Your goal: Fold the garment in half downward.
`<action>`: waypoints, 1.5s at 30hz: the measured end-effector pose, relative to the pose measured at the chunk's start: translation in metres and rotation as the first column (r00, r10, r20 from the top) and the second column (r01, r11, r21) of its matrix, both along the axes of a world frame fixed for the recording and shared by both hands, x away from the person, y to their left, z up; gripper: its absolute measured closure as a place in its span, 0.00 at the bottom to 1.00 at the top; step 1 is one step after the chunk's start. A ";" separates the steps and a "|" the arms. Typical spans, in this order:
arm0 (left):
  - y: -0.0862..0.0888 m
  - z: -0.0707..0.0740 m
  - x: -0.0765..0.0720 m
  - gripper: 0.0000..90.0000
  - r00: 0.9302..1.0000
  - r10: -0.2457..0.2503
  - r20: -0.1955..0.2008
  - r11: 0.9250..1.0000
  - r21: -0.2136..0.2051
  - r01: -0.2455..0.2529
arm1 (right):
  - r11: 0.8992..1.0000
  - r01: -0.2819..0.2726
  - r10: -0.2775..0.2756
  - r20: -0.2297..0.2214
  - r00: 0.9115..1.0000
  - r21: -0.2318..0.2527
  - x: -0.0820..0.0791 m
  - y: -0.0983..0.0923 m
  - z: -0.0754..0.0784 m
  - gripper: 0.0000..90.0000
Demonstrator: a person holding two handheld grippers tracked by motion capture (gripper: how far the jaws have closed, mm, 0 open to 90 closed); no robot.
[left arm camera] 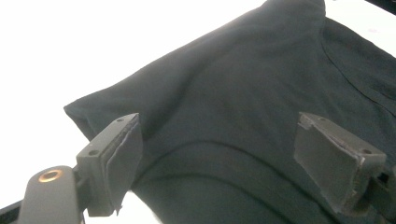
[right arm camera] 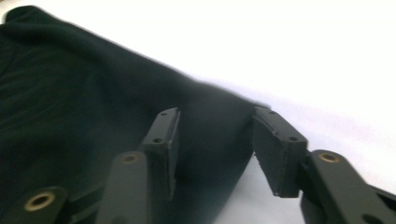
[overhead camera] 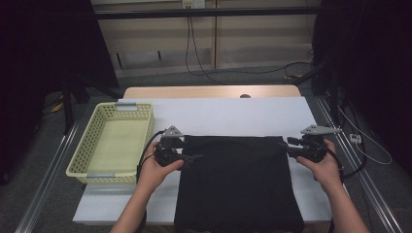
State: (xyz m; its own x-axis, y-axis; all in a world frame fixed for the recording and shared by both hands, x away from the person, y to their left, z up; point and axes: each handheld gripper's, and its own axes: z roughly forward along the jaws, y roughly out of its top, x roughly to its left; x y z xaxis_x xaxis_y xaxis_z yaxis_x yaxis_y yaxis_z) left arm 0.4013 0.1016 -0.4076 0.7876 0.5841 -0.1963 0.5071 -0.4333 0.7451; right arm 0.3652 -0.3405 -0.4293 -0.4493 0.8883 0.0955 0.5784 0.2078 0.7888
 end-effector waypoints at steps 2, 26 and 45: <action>-0.002 -0.001 0.009 0.19 1.000 -0.002 0.002 1.000 0.000 0.002 | 1.000 0.012 -0.012 0.007 1.000 -0.001 0.011 0.000 -0.002 0.54; -0.008 -0.041 0.085 0.24 0.992 0.123 -0.010 0.985 0.121 -0.121 | 0.997 -0.066 0.061 -0.127 0.990 -0.033 0.050 0.004 -0.030 0.77; -0.013 -0.035 0.064 0.92 0.997 0.009 -0.083 0.980 0.199 0.007 | 0.998 -0.058 0.057 -0.118 0.991 -0.009 0.038 0.002 -0.016 0.94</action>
